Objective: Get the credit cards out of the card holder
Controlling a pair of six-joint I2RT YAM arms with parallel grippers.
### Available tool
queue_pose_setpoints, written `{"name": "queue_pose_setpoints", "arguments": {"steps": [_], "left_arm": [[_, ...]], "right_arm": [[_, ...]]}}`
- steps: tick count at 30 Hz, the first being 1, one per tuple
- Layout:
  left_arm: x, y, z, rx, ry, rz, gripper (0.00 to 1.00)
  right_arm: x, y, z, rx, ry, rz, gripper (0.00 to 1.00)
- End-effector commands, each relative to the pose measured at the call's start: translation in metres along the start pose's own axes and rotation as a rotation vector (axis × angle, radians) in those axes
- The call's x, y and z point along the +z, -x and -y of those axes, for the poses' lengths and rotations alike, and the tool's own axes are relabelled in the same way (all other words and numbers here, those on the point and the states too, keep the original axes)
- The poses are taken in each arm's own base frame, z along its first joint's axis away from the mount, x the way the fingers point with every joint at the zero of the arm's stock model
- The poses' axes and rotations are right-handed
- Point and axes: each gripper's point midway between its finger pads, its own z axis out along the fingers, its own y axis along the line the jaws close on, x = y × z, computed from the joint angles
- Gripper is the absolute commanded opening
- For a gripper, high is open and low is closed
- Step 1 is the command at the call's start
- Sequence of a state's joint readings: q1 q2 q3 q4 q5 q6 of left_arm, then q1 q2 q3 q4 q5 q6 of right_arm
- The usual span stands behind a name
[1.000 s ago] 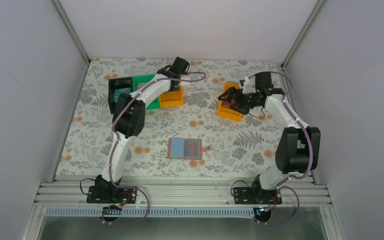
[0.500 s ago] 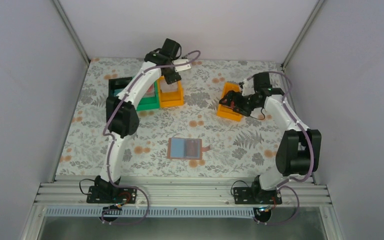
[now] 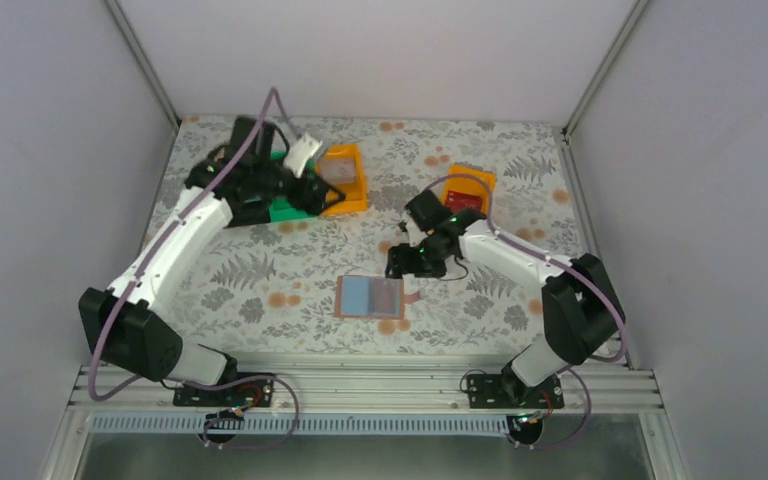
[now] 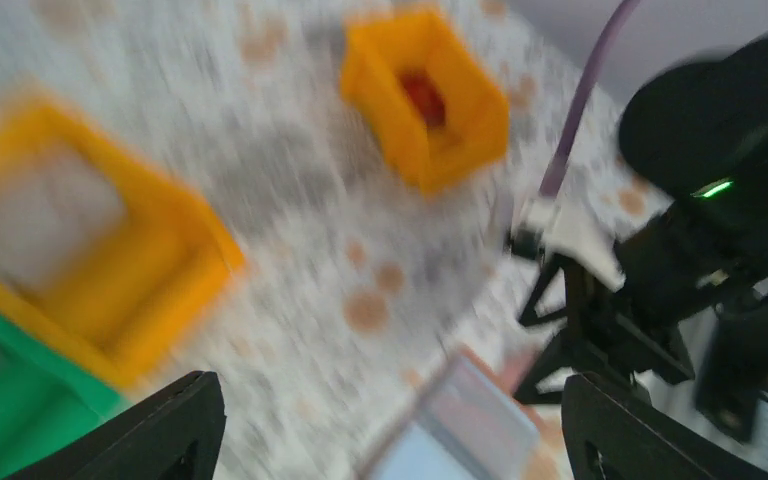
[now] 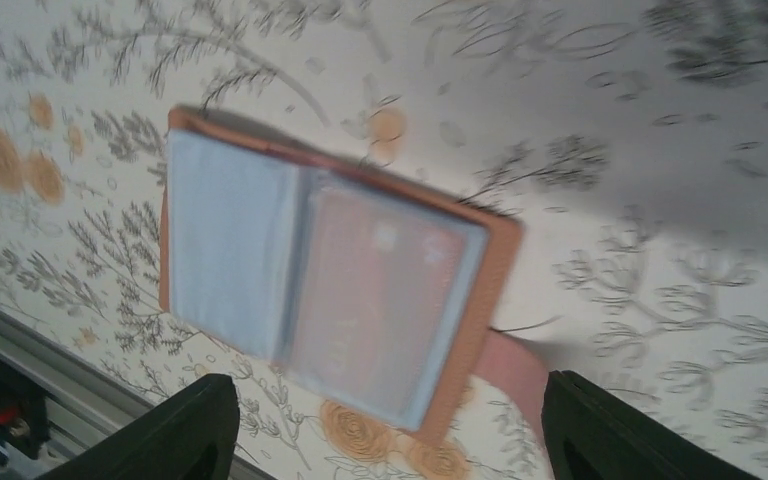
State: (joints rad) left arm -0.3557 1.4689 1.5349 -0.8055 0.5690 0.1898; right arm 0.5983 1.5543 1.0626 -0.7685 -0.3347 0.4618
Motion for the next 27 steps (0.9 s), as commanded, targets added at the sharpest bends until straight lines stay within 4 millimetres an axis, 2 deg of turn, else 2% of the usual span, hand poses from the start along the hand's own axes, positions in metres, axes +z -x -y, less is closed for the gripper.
{"name": "queue_pose_setpoints", "arguments": {"steps": [1, 3, 5, 8, 14, 17, 21, 24, 27], "left_arm": [[0.047, -0.123, 0.001, -0.521, -0.121, -0.202, 0.86], [0.053, -0.169, 0.002, -0.668, -0.130, -0.238, 0.91], [0.058, -0.197, 0.007, -0.757, -0.158, -0.240, 0.96], [0.064, -0.216, 0.014, -0.781, -0.203, -0.252, 1.00], [0.083, -0.253, 0.017, -0.868, -0.229, -0.346, 1.00], [0.094, -0.263, 0.029, -0.873, -0.270, -0.405, 1.00], [0.113, -0.272, 0.054, -0.844, -0.345, -0.496, 1.00], [0.118, -0.274, 0.062, -0.834, -0.366, -0.523, 0.99], [0.118, -0.274, 0.061, -0.839, -0.363, -0.524, 0.92]], "right_arm": [[0.017, -0.003, -0.021, -0.006, -0.093, 0.023, 0.75], [0.031, -0.018, -0.023, 0.007, -0.125, -0.008, 0.70], [0.043, -0.029, -0.025, 0.019, -0.126, -0.037, 0.68], [0.062, -0.038, -0.027, 0.036, -0.134, -0.063, 0.67], [0.074, -0.029, -0.028, 0.072, -0.147, -0.041, 0.62], [0.081, -0.032, -0.021, 0.090, -0.170, -0.056, 0.62], [0.089, -0.039, -0.028, 0.088, -0.109, -0.082, 0.61], [0.091, -0.039, -0.038, 0.074, -0.041, -0.092, 0.62], [0.087, -0.035, -0.054, 0.070, 0.063, -0.085, 0.62]]}}
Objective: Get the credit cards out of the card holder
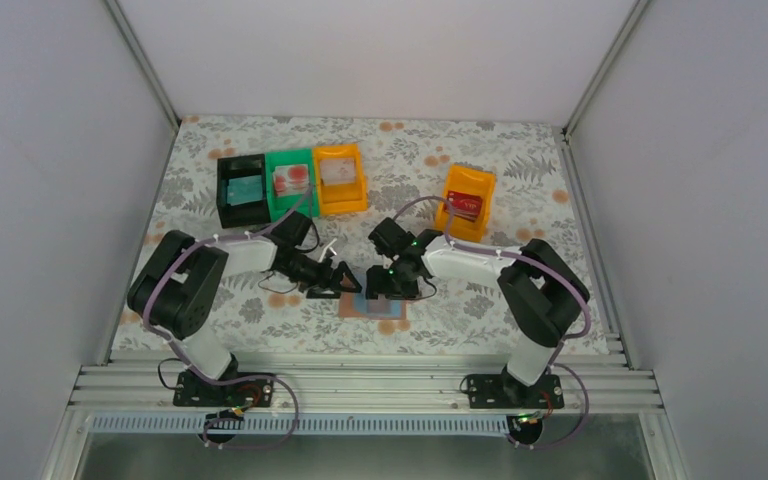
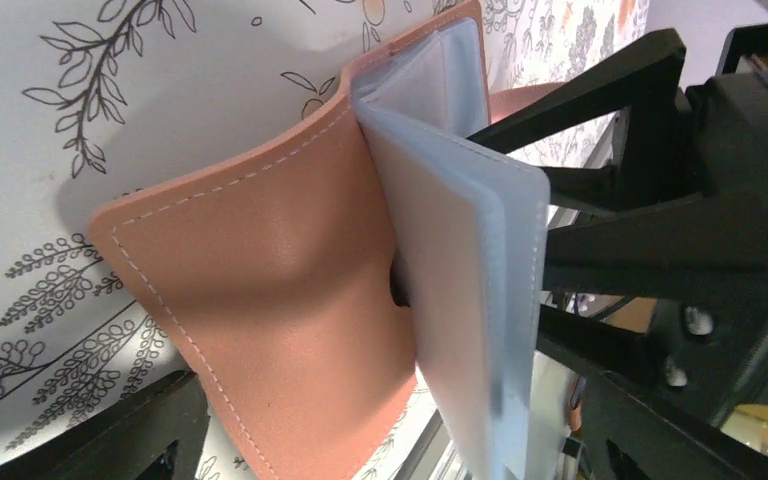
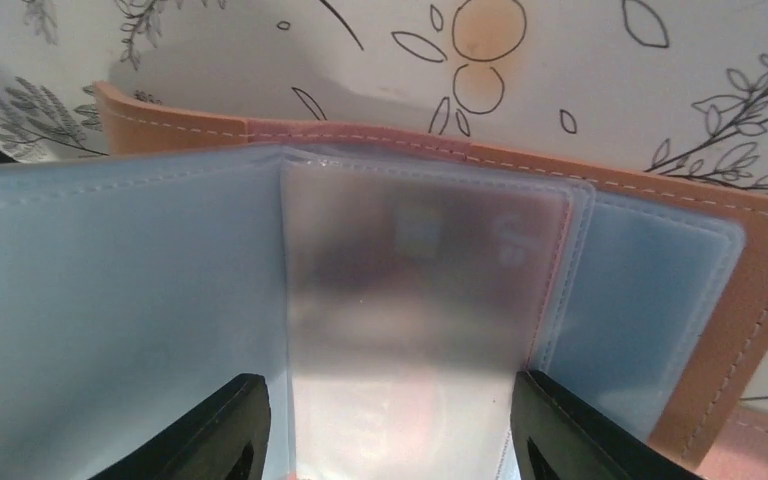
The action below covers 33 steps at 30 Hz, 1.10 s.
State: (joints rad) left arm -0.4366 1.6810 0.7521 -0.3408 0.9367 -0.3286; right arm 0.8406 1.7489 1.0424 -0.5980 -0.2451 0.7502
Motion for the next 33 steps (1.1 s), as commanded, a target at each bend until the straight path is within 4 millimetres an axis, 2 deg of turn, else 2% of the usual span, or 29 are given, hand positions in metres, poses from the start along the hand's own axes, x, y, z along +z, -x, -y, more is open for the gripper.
{"name": "queue_pose_setpoints", "arguments": {"steps": [1, 9, 13, 15, 19, 22, 26, 29, 33], "left_arm": [[0.008, -0.008, -0.012, -0.036, 0.030, -0.033, 0.85], [0.013, -0.010, -0.020, -0.067, 0.043, -0.057, 0.41], [0.013, -0.009, -0.021, -0.064, 0.053, -0.057, 0.12], [0.013, -0.009, -0.023, -0.067, 0.058, -0.060, 0.03], [0.015, -0.010, -0.027, -0.082, 0.069, -0.068, 0.03], [0.016, -0.012, -0.030, -0.094, 0.078, -0.076, 0.02], [0.017, -0.012, -0.033, -0.100, 0.085, -0.083, 0.02], [0.018, -0.012, -0.034, -0.106, 0.087, -0.088, 0.02], [0.018, -0.012, -0.035, -0.105, 0.089, -0.090, 0.02]], "right_arm": [[0.003, 0.003, -0.027, -0.017, 0.179, 0.003, 0.61], [-0.017, 0.014, -0.045, -0.022, 0.332, 0.028, 0.61], [-0.029, 0.021, -0.050, -0.026, 0.353, 0.049, 0.61], [-0.046, 0.027, -0.050, -0.037, 0.364, 0.080, 0.61], [-0.073, 0.033, -0.037, -0.022, 0.352, 0.116, 0.62], [-0.082, 0.028, -0.002, 0.049, 0.257, 0.125, 0.63], [-0.069, 0.017, 0.056, 0.136, 0.049, 0.116, 0.61], [-0.050, 0.009, 0.088, 0.150, -0.104, 0.072, 0.59], [-0.034, 0.008, 0.111, 0.139, -0.240, 0.031, 0.59]]}}
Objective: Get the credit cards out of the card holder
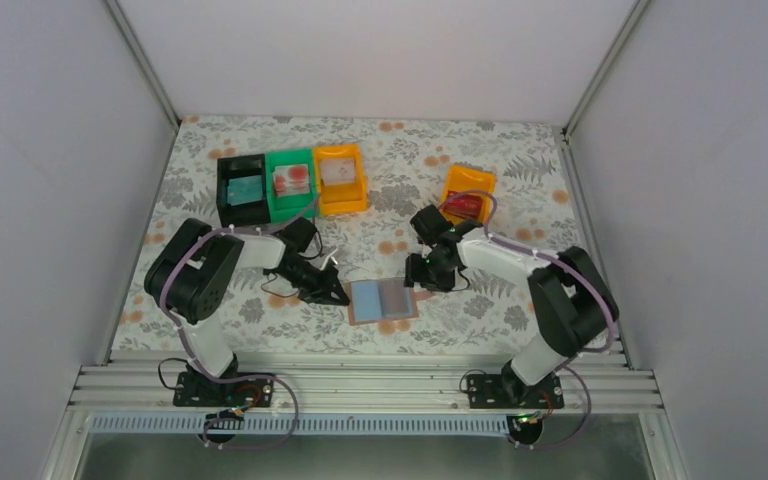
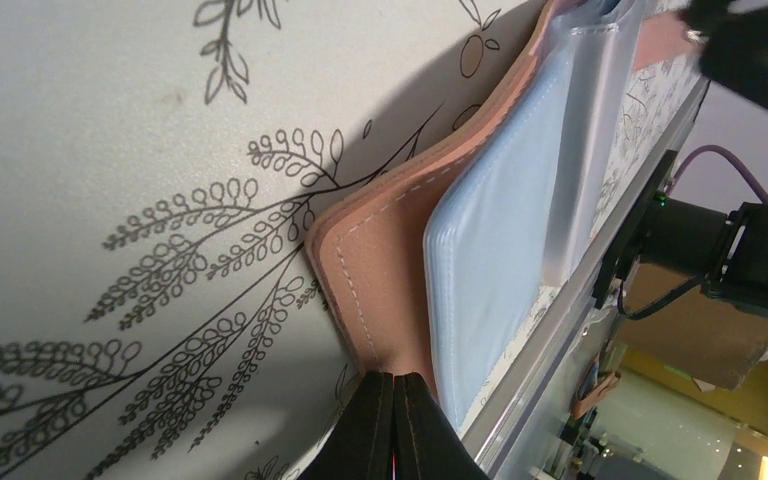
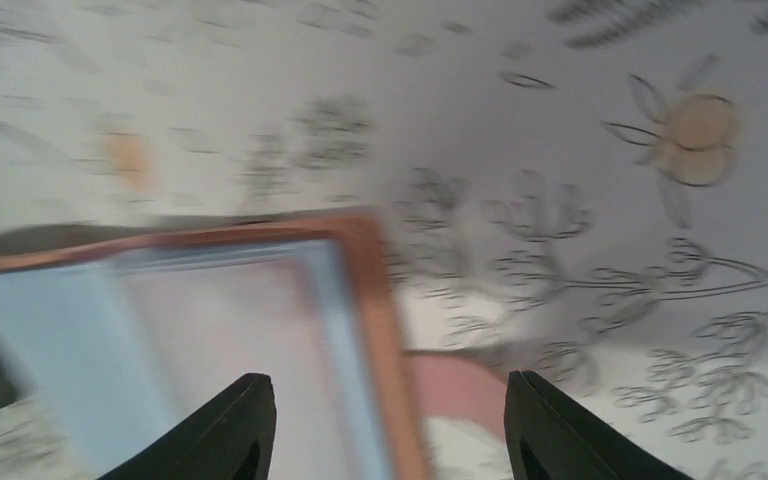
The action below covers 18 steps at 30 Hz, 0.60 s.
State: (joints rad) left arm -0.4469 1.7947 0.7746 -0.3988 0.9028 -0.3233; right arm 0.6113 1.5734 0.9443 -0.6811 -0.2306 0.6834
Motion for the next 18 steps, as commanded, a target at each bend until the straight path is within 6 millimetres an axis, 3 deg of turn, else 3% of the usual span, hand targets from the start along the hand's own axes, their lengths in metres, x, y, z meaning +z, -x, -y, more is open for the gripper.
{"name": "queue_pose_setpoints", "arguments": {"steps": [1, 7, 15, 18], "left_arm": [[0.003, 0.002, -0.006, 0.001, 0.026, -0.006, 0.02], [0.003, 0.003, -0.006, 0.005, 0.029, -0.006, 0.02], [0.003, 0.004, -0.006, 0.007, 0.025, -0.009, 0.02], [0.004, 0.004, -0.006, 0.006, 0.023, -0.010, 0.02]], "right_arm": [[0.016, -0.009, 0.041, -0.037, -0.223, -0.038, 0.61], [0.046, -0.022, 0.035, -0.109, -0.282, -0.094, 0.68], [0.058, -0.027, -0.019, -0.192, -0.145, -0.091, 0.76], [0.061, -0.029, -0.029, -0.205, -0.110, -0.094, 0.78]]}}
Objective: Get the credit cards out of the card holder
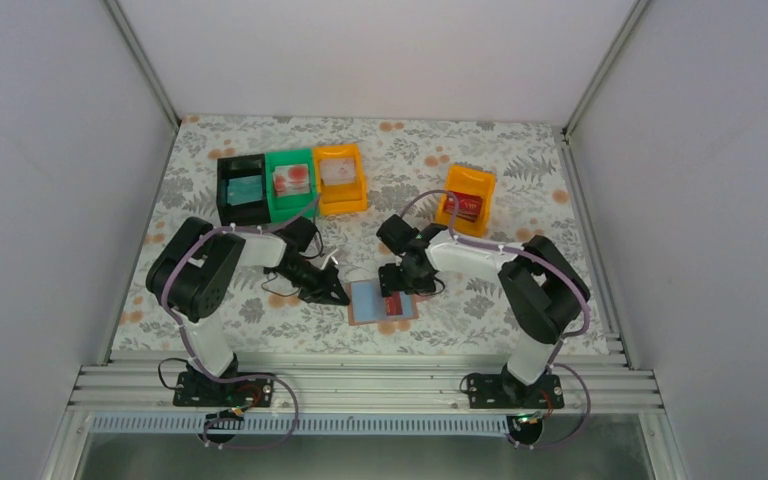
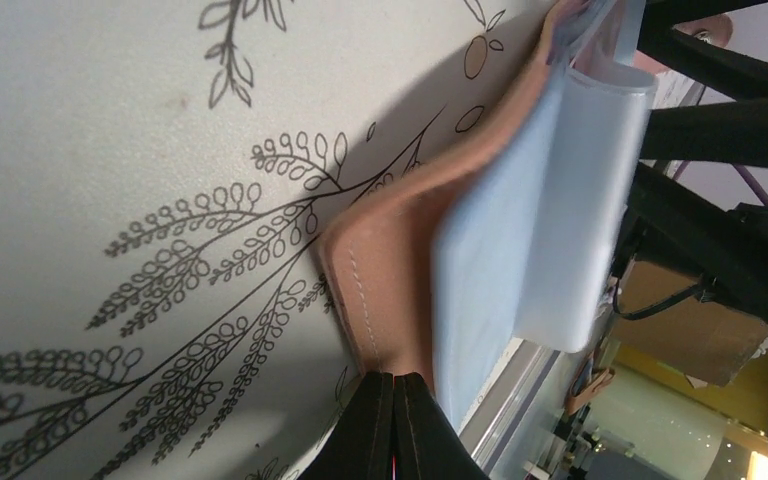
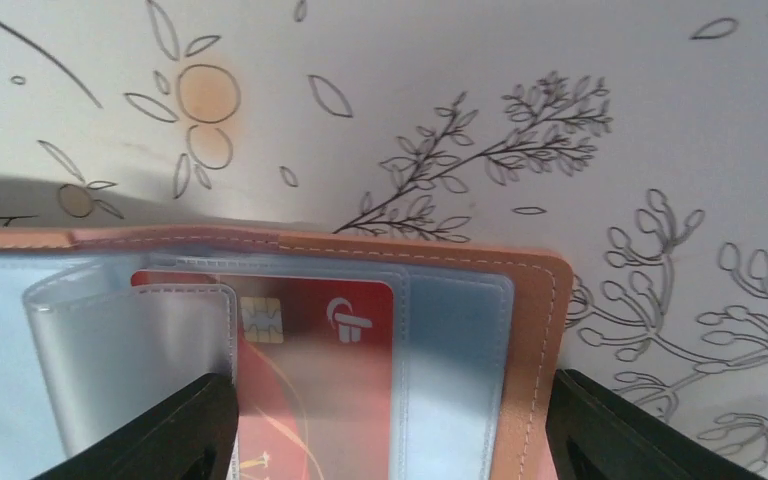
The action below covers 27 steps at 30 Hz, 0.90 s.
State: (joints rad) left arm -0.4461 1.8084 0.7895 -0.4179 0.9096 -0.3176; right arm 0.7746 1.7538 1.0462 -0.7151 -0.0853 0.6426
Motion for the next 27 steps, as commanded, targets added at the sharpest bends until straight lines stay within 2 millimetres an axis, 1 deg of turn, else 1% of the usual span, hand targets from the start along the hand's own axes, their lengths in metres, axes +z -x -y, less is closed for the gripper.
{"name": "queue_pose_setpoints", "arguments": {"steps": [1, 3, 6, 7, 9, 11, 13, 16, 17, 18, 19, 20, 21, 23, 26, 27], "left_arm": [[0.003, 0.004, -0.006, 0.017, 0.026, 0.003, 0.02], [0.002, 0.005, -0.005, 0.024, 0.025, 0.006, 0.02], [0.002, 0.006, -0.004, 0.027, 0.025, 0.007, 0.02], [0.002, 0.005, -0.005, 0.024, 0.025, 0.006, 0.02], [0.003, 0.006, -0.005, 0.024, 0.024, 0.005, 0.02], [0.003, 0.005, -0.005, 0.024, 0.022, 0.003, 0.02], [0.003, 0.006, -0.003, 0.030, 0.015, 0.004, 0.02], [0.000, 0.011, 0.006, 0.067, -0.006, 0.014, 0.03], [-0.003, 0.014, 0.010, 0.082, -0.007, 0.023, 0.15], [-0.006, 0.017, 0.014, 0.103, -0.006, 0.031, 0.35], [-0.009, 0.020, 0.019, 0.122, -0.007, 0.042, 0.47], [-0.013, 0.022, 0.025, 0.141, -0.013, 0.052, 0.56], [-0.016, 0.024, 0.030, 0.157, -0.020, 0.062, 0.62], [-0.022, 0.025, 0.044, 0.196, -0.054, 0.080, 0.72], [-0.028, 0.021, 0.055, 0.217, -0.107, 0.095, 0.84], [-0.029, 0.018, 0.058, 0.216, -0.127, 0.094, 0.87]], "right_arm": [[0.021, -0.011, -0.023, -0.030, 0.078, -0.050, 0.78], [0.023, -0.013, -0.029, -0.032, 0.111, -0.057, 0.78], [0.020, -0.013, -0.040, -0.042, 0.155, -0.052, 0.78], [0.017, -0.011, -0.044, -0.049, 0.162, -0.047, 0.80], [0.013, -0.010, -0.051, -0.064, 0.158, -0.040, 0.88], [0.011, -0.010, -0.058, -0.078, 0.155, -0.038, 0.93], [0.014, -0.012, -0.059, -0.078, 0.157, -0.047, 0.95], [0.022, -0.016, -0.048, -0.056, 0.109, -0.059, 0.95], [0.024, -0.017, -0.044, -0.051, 0.087, -0.060, 0.96], [0.028, -0.019, -0.040, -0.046, 0.070, -0.066, 0.98], [0.031, -0.020, -0.038, -0.047, 0.063, -0.069, 0.99], [0.034, -0.020, -0.037, -0.047, 0.061, -0.074, 0.99], [0.037, -0.022, -0.037, -0.050, 0.065, -0.080, 0.99], [0.039, -0.023, -0.040, -0.053, 0.084, -0.087, 0.99], [0.035, -0.021, -0.051, -0.056, 0.135, -0.081, 0.99], [0.033, -0.020, -0.055, -0.057, 0.159, -0.078, 0.99]]}}
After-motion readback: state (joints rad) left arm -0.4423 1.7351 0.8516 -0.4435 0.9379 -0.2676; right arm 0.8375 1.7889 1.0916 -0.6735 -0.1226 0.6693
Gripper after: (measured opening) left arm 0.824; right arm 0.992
